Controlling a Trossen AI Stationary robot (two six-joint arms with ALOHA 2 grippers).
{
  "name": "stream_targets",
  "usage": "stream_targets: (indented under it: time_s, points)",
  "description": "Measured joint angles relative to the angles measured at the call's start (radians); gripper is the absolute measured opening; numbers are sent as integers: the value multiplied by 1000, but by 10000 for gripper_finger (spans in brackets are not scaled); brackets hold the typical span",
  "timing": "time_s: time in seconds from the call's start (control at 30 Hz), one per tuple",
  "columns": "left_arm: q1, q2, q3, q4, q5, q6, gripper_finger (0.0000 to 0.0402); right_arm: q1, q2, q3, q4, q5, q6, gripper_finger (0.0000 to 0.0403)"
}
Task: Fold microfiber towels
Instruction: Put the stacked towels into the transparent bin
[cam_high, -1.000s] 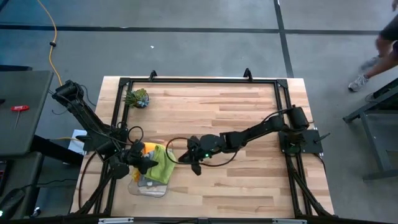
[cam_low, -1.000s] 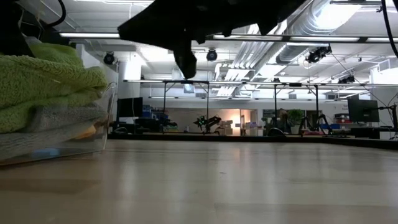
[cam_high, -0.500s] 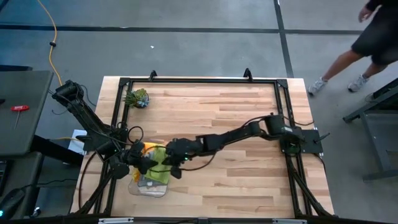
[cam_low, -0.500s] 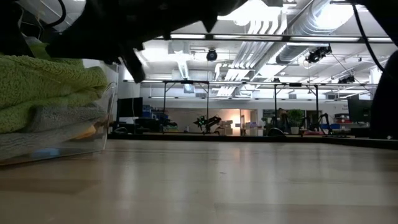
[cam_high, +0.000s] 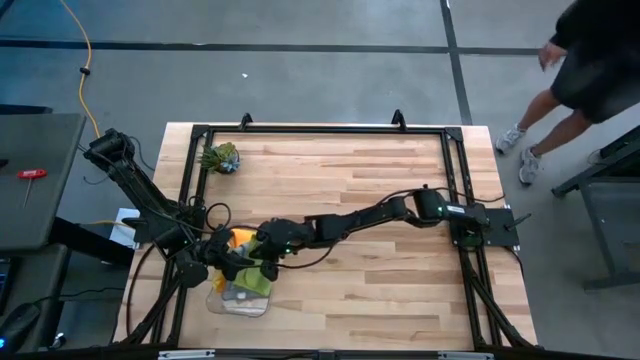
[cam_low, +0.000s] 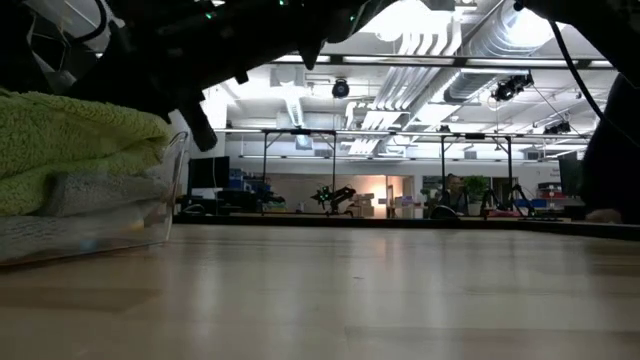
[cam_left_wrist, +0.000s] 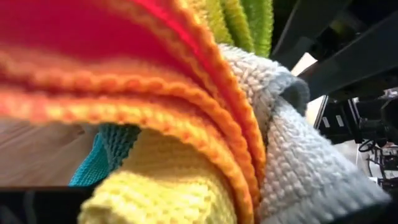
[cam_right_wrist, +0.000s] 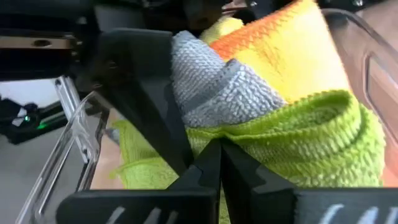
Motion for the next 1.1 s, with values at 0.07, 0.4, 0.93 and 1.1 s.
stream_targets:
  time_s: [0.07,0.4,0.93,1.1]
  points:
    - [0,0,0,5,0,0,211,0,5,0,-1,12,21,0]
    - [0,-51,0,56,5,166,212,1,6,-3,-111,18,37,0]
    - [0,-143,0,-21,27,319,211,1,7,-10,-73,17,37,0]
    - [0,-143,0,-95,23,313,211,1,9,-11,-4,-25,42,0]
